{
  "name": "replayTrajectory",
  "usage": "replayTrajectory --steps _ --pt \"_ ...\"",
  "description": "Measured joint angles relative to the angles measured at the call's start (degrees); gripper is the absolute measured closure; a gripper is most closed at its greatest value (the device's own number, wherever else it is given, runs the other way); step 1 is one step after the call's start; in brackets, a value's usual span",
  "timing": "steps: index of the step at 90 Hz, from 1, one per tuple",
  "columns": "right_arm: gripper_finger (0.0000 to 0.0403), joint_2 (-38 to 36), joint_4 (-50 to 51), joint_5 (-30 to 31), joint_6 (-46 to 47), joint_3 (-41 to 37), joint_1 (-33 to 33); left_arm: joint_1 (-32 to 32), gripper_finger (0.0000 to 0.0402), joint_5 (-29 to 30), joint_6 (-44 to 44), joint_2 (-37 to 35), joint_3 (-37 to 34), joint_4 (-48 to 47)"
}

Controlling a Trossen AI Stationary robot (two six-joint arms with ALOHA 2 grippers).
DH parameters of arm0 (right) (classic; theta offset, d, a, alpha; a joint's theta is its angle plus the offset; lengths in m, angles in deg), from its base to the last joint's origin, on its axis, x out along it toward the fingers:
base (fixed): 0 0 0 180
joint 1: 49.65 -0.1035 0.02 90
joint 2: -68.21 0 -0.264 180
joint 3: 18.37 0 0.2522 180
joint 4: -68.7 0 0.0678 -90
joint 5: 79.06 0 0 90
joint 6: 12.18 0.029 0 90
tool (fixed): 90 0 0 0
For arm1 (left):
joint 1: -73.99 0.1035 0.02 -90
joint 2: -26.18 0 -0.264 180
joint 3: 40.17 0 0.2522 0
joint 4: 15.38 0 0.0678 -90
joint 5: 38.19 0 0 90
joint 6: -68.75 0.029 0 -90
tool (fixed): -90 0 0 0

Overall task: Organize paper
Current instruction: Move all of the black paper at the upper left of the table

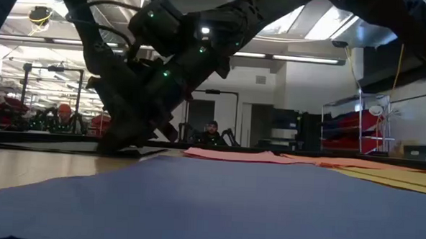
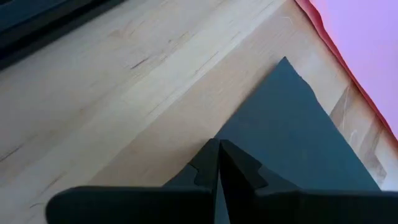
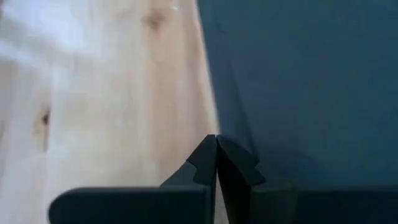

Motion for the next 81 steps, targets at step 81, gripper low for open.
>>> replayTrajectory --steps 81 --pt "0.0403 0.8 0.8 0.7 -1.5 0.1 0.1 0.0 0.0402 -0.2 0.6 -0.4 0.0 0.0"
